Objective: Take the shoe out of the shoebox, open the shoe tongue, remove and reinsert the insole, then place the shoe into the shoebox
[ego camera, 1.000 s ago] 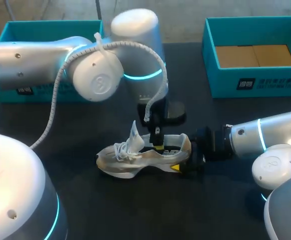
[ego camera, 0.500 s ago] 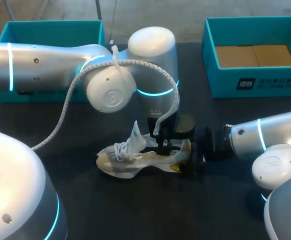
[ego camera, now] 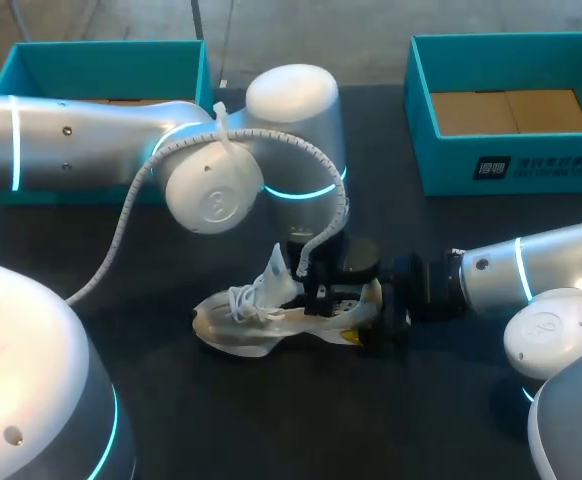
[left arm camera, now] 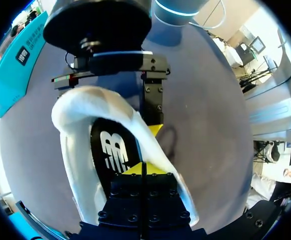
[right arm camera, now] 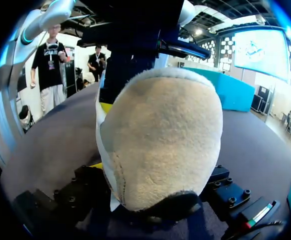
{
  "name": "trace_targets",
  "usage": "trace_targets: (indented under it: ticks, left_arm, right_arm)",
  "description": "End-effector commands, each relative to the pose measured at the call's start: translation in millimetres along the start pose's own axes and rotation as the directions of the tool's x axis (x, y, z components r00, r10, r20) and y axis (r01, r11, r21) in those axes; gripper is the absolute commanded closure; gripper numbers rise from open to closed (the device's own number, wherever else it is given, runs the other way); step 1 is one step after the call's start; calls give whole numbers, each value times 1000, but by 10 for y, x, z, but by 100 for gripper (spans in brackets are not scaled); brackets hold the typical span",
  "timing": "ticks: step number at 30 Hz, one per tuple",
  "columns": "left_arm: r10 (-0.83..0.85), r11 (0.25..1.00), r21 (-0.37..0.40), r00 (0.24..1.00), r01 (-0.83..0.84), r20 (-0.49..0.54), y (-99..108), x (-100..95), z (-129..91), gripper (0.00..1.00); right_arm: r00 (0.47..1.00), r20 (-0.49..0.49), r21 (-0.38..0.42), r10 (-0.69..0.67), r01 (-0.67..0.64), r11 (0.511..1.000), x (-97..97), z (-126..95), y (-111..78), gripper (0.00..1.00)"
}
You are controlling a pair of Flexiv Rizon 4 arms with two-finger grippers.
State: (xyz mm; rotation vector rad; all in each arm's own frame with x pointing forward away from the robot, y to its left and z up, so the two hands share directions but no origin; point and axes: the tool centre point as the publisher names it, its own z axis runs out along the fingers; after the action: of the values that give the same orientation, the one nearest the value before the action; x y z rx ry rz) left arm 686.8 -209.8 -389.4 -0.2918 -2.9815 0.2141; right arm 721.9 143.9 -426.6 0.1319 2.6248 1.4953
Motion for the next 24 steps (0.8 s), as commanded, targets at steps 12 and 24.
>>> trace_targets:
  ticks: [12, 24]
  left_arm:
    - [41, 998, -42, 999, -40, 27, 93, -9, 235, 67]
    - [24, 998, -55, 995, -19, 92, 157, -97, 472, 64]
  right_arm:
    - [1000, 0, 7, 1, -1, 1000, 16, 77, -25, 100]
    - [1000, 0, 7, 1, -1, 1000, 16, 77, -25, 100]
